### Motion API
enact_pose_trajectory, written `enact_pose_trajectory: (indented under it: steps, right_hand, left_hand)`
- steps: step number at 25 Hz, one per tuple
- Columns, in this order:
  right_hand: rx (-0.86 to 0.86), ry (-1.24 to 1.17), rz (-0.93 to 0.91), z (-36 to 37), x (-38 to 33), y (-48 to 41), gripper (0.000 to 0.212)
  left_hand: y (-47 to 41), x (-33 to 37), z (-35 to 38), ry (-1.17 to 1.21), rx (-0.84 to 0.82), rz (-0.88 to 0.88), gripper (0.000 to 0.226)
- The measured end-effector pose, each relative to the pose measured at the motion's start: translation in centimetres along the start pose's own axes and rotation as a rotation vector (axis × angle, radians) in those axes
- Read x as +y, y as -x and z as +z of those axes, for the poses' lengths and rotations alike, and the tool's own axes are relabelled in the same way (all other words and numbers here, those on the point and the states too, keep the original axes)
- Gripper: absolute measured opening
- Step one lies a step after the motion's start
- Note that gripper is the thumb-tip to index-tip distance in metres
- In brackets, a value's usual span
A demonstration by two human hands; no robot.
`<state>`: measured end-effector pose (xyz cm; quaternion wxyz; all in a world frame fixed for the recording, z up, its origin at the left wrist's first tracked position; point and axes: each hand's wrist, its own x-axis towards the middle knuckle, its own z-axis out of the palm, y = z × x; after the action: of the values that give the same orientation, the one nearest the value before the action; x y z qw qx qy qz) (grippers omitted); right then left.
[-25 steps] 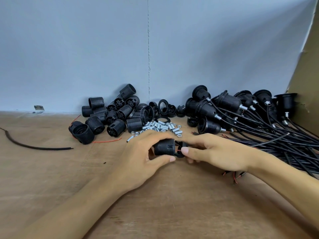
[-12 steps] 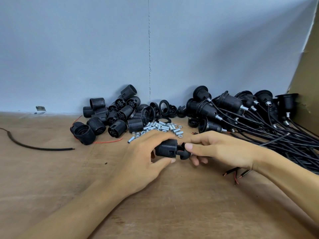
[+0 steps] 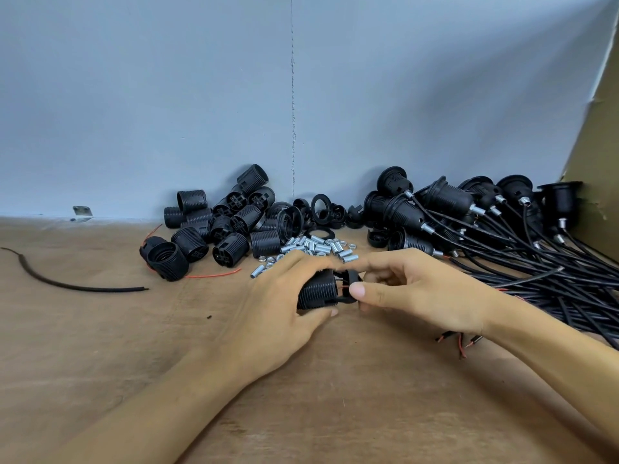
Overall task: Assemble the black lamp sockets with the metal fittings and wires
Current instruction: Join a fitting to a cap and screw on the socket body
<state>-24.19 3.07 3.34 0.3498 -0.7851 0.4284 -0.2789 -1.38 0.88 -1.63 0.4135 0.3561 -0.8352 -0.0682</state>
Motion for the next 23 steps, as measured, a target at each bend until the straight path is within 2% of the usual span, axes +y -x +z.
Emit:
enact_pose_trajectory:
  steps: [4, 9, 16, 23]
  right_hand:
    - [0.006, 0.032, -0.005, 0.2, 0.3, -0.1, 0.039]
    - [0.046, 0.091, -0.020, 0.7, 0.5, -0.1, 0.031]
    - [0.063, 0.040, -0.048, 2.2, 0.4, -0.1, 0.031]
    - [0.165, 0.112, -0.063, 3.3, 0.0, 0.1, 0.033]
  left_hand:
    - [-0.1, -0.1, 0.2, 0.087, -0.083, -0.071, 0.042]
    - [0.0, 0.3, 0.4, 0.085, -0.171, -0.138, 0.045]
    - [0.1, 1.3, 0.6, 0.110, -0.024, -0.182, 0.048]
    - [0.3, 1.4, 0.9, 0.140, 0.021, -0.193, 0.031]
